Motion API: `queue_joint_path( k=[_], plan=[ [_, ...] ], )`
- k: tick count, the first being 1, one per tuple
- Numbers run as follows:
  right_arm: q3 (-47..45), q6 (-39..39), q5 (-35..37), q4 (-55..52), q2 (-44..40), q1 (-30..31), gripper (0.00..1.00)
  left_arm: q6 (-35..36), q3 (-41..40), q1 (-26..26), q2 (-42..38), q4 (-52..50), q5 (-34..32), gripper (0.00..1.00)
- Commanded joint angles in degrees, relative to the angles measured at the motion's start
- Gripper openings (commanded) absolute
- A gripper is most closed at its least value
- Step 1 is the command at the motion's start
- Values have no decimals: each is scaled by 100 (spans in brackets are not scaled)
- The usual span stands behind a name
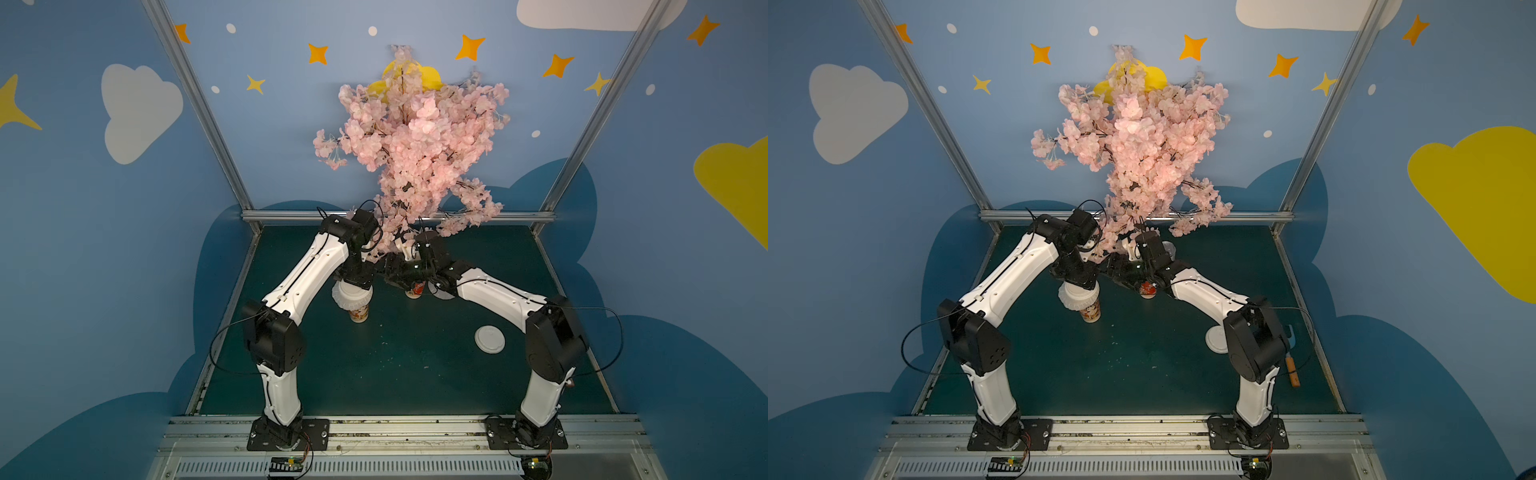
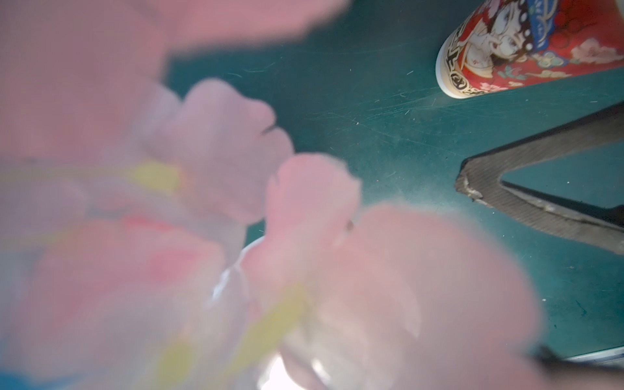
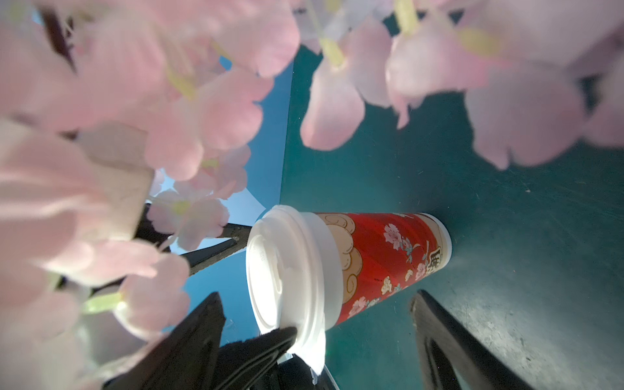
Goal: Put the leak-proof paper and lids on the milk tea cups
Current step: Secure the cup lid on the cup.
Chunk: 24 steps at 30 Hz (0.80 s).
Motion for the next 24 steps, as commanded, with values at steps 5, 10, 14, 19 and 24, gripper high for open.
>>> queue_joint_path(
  k=[5, 10, 14, 19, 24],
  plan=[
    [60, -72, -656, 446, -277, 309, 87, -99, -60, -91, 194, 629, 281, 77],
    [78, -72, -664, 444, -265, 321, 87, -108, -145, -91, 194, 682, 282, 77],
    [103, -88, -699, 428, -238, 332, 87, -134, -259, -91, 186, 741, 307, 77],
    [121, -89, -714, 408, -203, 338, 87, -148, -371, -89, 159, 805, 341, 77],
    [204, -76, -789, 371, -94, 360, 86, -152, -423, -68, 168, 822, 355, 77]
  ],
)
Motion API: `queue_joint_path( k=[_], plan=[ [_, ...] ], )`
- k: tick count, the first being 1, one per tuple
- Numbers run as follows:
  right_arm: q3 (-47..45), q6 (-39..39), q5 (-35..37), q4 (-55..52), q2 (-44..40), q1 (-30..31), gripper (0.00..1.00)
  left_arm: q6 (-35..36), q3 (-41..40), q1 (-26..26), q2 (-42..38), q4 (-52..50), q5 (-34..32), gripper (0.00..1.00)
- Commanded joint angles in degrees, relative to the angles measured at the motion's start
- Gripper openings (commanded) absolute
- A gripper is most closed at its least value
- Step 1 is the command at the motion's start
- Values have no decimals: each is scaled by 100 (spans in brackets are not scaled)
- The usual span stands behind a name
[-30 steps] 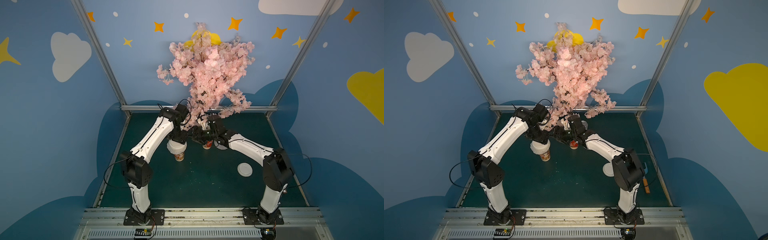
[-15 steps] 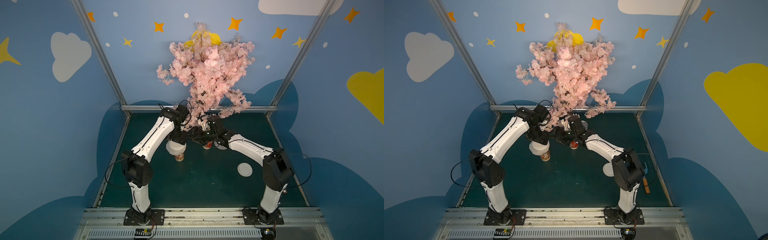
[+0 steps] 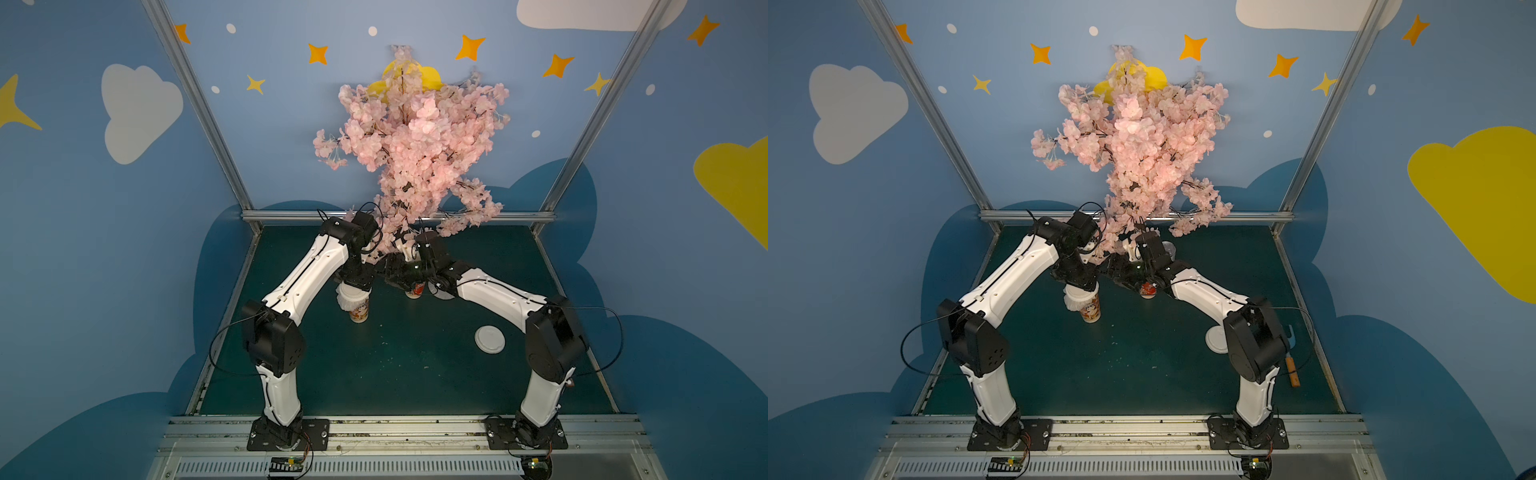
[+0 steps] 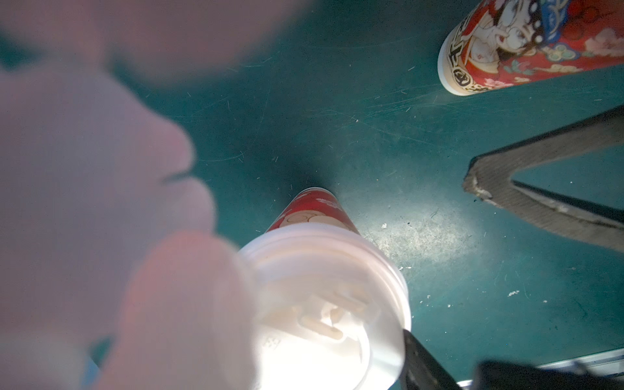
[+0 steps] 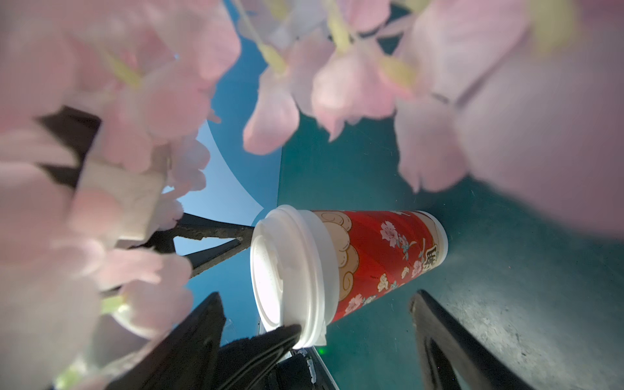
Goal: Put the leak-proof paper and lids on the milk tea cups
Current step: Secure the cup lid on the cup.
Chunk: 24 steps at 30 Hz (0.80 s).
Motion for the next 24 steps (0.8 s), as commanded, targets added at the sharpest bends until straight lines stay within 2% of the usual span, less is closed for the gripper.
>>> queue_joint_path(
  k=[1, 5, 10, 24],
  plan=[
    [235, -80, -810, 411, -71, 369, 85, -130, -181, -74, 223, 650, 311, 77],
    [365, -106, -874, 339, 79, 404, 75, -130, -193, -69, 220, 661, 324, 77],
    [502, -72, -951, 400, 290, 438, 69, -122, -166, -73, 220, 661, 333, 77],
    [978, 169, -1312, 707, 913, 434, 65, -113, -104, -68, 256, 661, 359, 77]
  ],
)
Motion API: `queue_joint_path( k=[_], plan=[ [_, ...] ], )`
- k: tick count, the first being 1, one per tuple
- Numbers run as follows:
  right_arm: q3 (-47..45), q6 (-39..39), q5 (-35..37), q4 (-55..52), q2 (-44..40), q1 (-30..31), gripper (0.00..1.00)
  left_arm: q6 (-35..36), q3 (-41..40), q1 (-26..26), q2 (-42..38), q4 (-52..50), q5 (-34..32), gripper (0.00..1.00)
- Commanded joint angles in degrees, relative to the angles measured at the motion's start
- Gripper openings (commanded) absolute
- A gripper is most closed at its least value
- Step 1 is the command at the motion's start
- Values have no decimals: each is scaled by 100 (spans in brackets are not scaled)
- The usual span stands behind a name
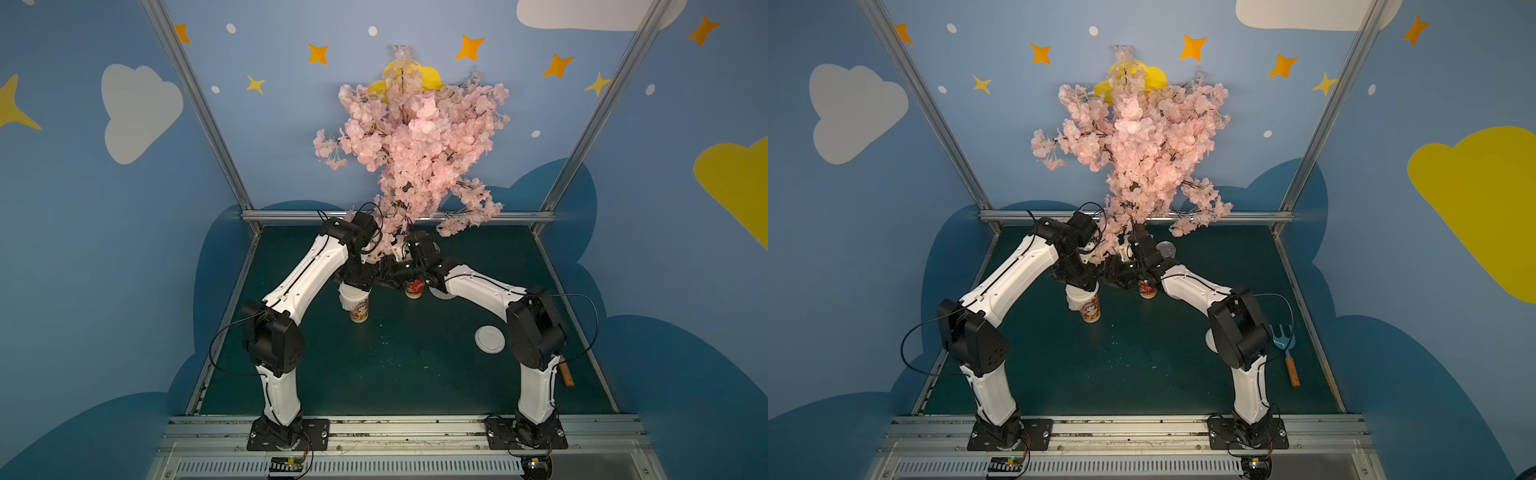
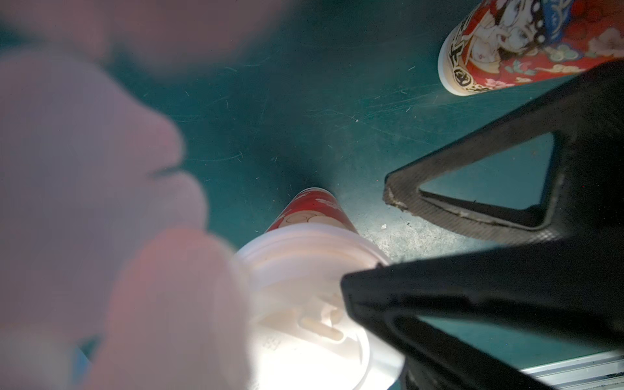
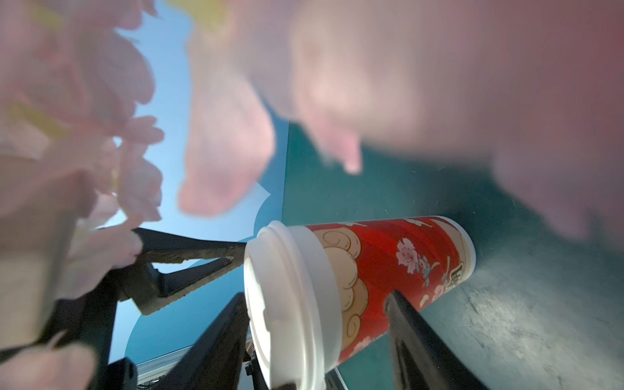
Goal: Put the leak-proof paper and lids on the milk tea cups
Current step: Secure the cup lid on the cup.
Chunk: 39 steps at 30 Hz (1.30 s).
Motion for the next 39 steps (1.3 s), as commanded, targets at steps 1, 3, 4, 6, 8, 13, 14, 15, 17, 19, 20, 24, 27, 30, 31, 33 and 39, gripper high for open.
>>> queue_joint_path(
  k=[1, 3, 4, 6, 8, 13, 14, 15, 17, 19, 20, 24, 27, 30, 31, 33, 39],
  plan=[
    [391, 100, -702, 588, 112, 390, 65, -112, -78, -85, 256, 637, 344, 77],
    [453, 93, -718, 567, 179, 395, 63, -108, -64, -87, 264, 637, 353, 77],
    [481, 84, -724, 550, 207, 394, 63, -113, -67, -85, 264, 637, 353, 77],
    [532, 91, -772, 541, 289, 396, 62, -108, -57, -85, 264, 645, 361, 77],
    [554, 75, -790, 509, 346, 396, 61, -112, -56, -88, 273, 646, 361, 77],
    [572, -32, -855, 327, 432, 396, 58, -113, -30, -85, 282, 637, 354, 77],
    [530, -25, -919, 419, 430, 400, 59, -111, -29, -89, 274, 637, 353, 77],
    [517, -14, -973, 460, 432, 399, 61, -109, -21, -85, 277, 635, 353, 77],
    [514, -40, -1000, 438, 432, 406, 64, -104, -12, -87, 282, 628, 358, 77],
    [516, -75, -1018, 380, 440, 397, 64, -104, -12, -85, 283, 628, 353, 77],
    [541, -102, -1016, 301, 460, 398, 64, -104, -4, -86, 278, 628, 353, 77],
    [665, -245, -992, -105, 564, 404, 59, -104, 6, -90, 273, 628, 361, 77],
    [663, -354, -918, -258, 560, 416, 55, -104, 41, -86, 291, 619, 362, 77],
    [626, -414, -862, -352, 545, 407, 54, -100, 50, -88, 291, 619, 362, 78],
    [625, -435, -848, -391, 539, 412, 54, -105, 49, -87, 291, 614, 362, 79],
    [627, -507, -771, -517, 537, 416, 54, -114, 49, -86, 284, 610, 357, 80],
    [702, -718, -535, -1066, 604, 407, 52, -132, 7, -85, 238, 646, 344, 80]
  ],
)
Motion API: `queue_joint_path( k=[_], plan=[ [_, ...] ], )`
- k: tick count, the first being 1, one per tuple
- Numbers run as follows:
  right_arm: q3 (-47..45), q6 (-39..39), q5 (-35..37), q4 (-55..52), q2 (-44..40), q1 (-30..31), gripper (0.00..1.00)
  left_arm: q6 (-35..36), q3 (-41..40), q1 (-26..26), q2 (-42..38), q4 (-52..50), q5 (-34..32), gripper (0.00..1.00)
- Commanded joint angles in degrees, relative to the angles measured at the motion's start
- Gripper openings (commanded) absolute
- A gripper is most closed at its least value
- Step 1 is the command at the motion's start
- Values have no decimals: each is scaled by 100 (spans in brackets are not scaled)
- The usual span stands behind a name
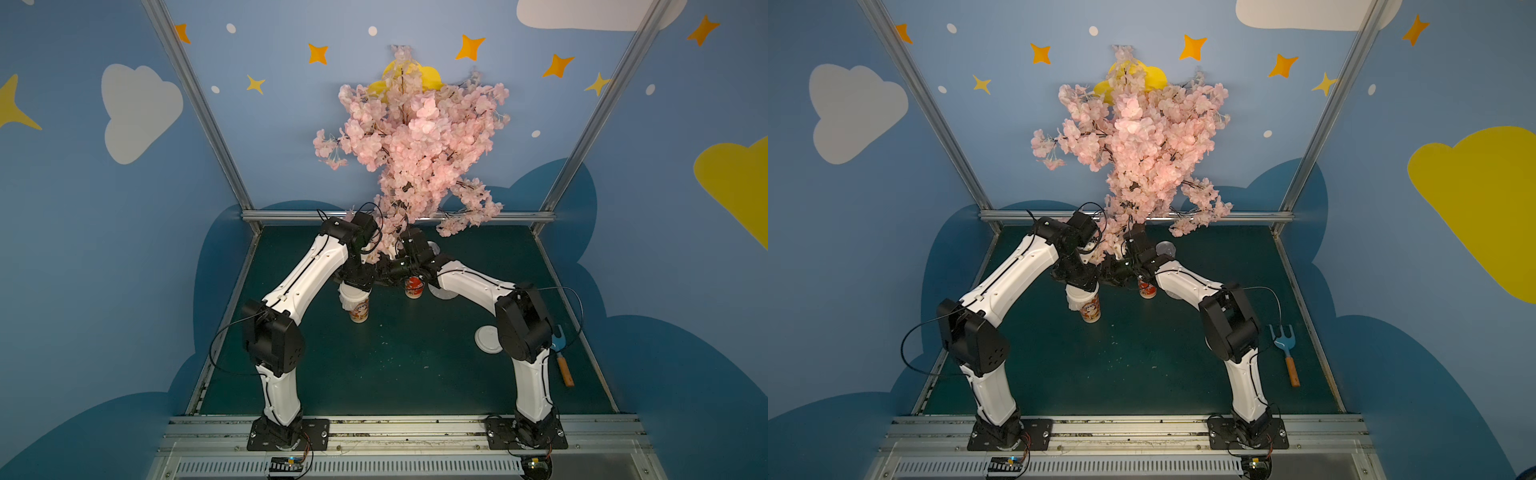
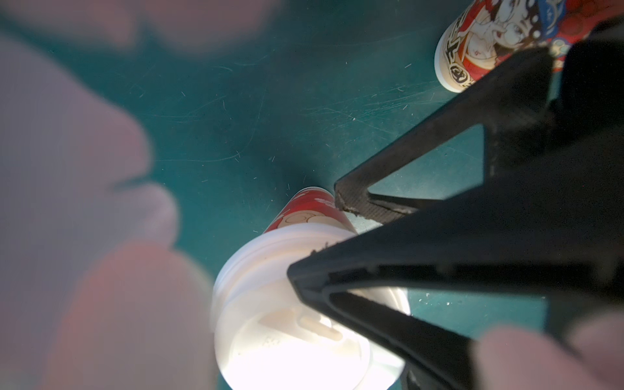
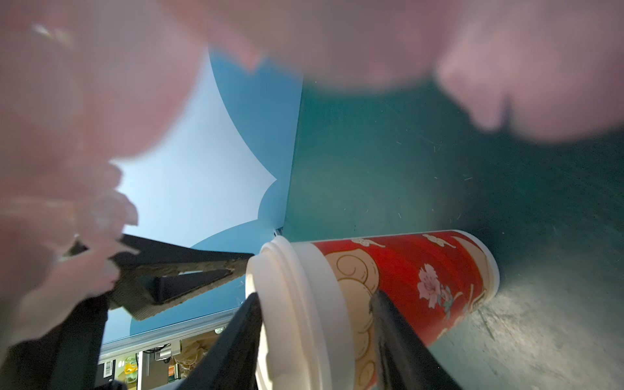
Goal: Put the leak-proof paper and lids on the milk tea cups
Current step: Secure the cup lid on the cup.
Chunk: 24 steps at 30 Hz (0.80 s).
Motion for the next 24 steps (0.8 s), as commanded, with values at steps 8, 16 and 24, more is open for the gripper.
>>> queue_joint_path(
  k=[8, 16, 24],
  plan=[
    [287, -434, 126, -1450, 313, 406, 52, -222, -168, -96, 220, 736, 349, 80],
    [409, -548, 207, -1850, 463, 425, 52, -244, -340, -92, 169, 821, 384, 80],
    [549, -655, 163, -2152, 581, 448, 52, -283, -526, -72, 106, 894, 402, 80]
  ],
)
